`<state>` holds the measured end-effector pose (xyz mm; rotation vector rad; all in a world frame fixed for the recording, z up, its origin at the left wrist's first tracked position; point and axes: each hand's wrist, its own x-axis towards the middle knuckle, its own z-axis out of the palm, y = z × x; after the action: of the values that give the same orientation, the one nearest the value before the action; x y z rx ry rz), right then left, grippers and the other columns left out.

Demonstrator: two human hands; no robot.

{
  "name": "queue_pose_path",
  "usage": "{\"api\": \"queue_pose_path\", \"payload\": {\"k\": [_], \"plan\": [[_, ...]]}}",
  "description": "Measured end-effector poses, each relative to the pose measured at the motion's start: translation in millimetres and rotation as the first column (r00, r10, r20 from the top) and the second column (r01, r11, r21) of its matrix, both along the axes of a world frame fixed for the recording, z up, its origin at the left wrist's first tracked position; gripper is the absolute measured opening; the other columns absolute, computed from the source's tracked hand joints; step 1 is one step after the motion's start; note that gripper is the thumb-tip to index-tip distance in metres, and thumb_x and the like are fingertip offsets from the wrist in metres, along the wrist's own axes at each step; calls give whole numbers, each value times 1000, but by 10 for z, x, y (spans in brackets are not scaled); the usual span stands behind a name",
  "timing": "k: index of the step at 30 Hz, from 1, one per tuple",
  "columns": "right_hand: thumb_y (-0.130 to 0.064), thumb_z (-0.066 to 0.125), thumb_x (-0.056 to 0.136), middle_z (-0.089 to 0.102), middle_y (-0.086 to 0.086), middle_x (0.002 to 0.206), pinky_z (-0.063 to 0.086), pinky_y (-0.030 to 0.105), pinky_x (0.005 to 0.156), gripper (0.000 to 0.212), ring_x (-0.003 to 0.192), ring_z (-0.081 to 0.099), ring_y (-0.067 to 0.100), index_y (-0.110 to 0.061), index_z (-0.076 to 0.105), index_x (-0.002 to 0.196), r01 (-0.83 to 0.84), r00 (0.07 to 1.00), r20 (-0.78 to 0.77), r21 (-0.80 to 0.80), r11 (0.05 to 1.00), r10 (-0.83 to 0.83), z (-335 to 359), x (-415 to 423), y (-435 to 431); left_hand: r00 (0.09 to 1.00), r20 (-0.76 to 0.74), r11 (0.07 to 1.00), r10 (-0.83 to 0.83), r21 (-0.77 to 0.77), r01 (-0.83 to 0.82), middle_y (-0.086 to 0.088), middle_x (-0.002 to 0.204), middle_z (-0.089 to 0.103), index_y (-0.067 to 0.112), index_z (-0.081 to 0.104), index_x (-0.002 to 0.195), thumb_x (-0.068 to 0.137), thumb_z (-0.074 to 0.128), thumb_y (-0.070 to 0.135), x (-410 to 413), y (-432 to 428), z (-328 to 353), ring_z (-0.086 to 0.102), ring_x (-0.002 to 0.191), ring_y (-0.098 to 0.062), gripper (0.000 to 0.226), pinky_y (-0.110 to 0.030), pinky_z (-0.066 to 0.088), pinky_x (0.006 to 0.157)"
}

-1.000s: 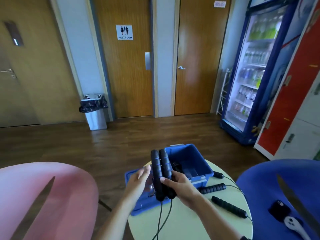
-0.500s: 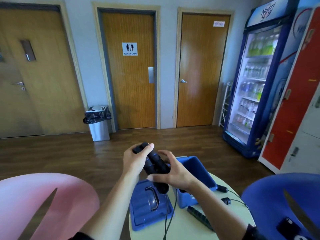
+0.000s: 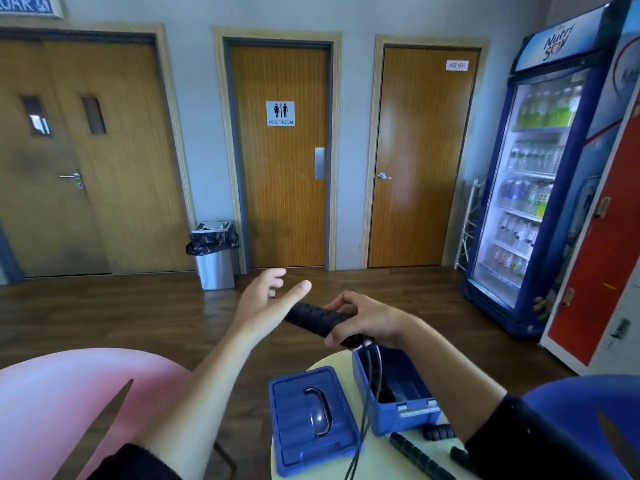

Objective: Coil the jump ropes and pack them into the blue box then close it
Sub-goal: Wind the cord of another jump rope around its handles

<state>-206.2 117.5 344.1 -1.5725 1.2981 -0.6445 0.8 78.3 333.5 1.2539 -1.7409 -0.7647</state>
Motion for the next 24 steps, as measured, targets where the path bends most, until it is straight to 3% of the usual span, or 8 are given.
{"api": "queue_pose_path", "payload": {"k": [4, 7, 10, 13, 15, 18, 20, 24], "plan": [[-10, 80, 67, 58, 8, 103, 53, 27, 66, 45, 78, 61, 17, -16, 53, 102, -125, 970, -198, 78, 989, 138, 348, 25, -128, 833, 434, 938, -342, 102, 332, 16, 124, 56, 37, 48, 134, 39, 44, 99, 19, 50, 239, 55, 107, -6, 113, -27, 44, 90], [-7, 77, 71, 59, 11, 101, 52, 22, 57, 36, 75, 60, 16, -14, 55, 99, -168, 951, -241, 127, 978, 195, 530, 112, -215, 692, 620, 923, -370, 157, 352, 14, 110, 62, 36, 53, 124, 42, 60, 88, -44, 73, 264, 59, 100, -9, 98, -31, 51, 86], [-12, 79, 65, 62, 14, 94, 51, 19, 54, 39, 68, 61, 16, -8, 62, 100, -248, 921, -259, 183, 951, 290, 635, 190, -260, 713, 609, 927, -348, 112, 357, 19, 94, 63, 37, 54, 110, 44, 72, 79, -21, 65, 174, 61, 89, -7, 80, -25, 50, 74], [-10, 73, 79, 61, 13, 88, 51, 16, 52, 23, 63, 59, 14, -7, 60, 97, -247, 944, -184, 151, 957, 273, 681, 266, -227, 818, 489, 951, -302, 97, 293, 12, 84, 68, 33, 58, 105, 32, 73, 82, 61, 23, 105, 65, 84, -8, 89, -31, 55, 77], [-26, 70, 86, 62, 11, 88, 55, 18, 54, 21, 61, 62, 15, -10, 60, 93, -157, 984, -77, 64, 986, 162, 693, 327, -180, 879, 396, 964, -264, 94, 247, 11, 80, 66, 28, 59, 101, 30, 74, 79, 106, 13, 77, 63, 75, -7, 89, -26, 52, 69], [-56, 58, 86, 65, 4, 94, 52, 21, 54, 51, 57, 62, 10, -11, 55, 111, 140, 988, 76, -71, 988, -134, 675, 440, -134, 966, -89, 952, -243, 169, 255, 3, 60, 58, 11, 58, 92, 25, 83, 72, 183, 39, 9, 52, 50, -13, 93, -29, 44, 53], [-59, 42, 93, 65, 0, 84, 44, 19, 50, 53, 49, 53, 7, -12, 54, 115, 192, 972, 165, -136, 972, -169, 646, 539, -74, 890, -403, 925, -212, 212, 316, -4, 61, 53, 6, 53, 92, 29, 86, 68, 208, 36, -33, 49, 48, -18, 94, -31, 44, 53], [-39, 30, 104, 48, -2, 61, 35, 22, 49, 44, 48, 41, 10, -13, 57, 81, 172, 933, 331, -68, 983, -140, 483, 789, 132, 572, -819, 871, -39, 252, 421, -5, 64, 51, 12, 51, 90, 59, 61, 63, 163, 84, 147, 49, 52, -19, 61, -32, 47, 57]]}}
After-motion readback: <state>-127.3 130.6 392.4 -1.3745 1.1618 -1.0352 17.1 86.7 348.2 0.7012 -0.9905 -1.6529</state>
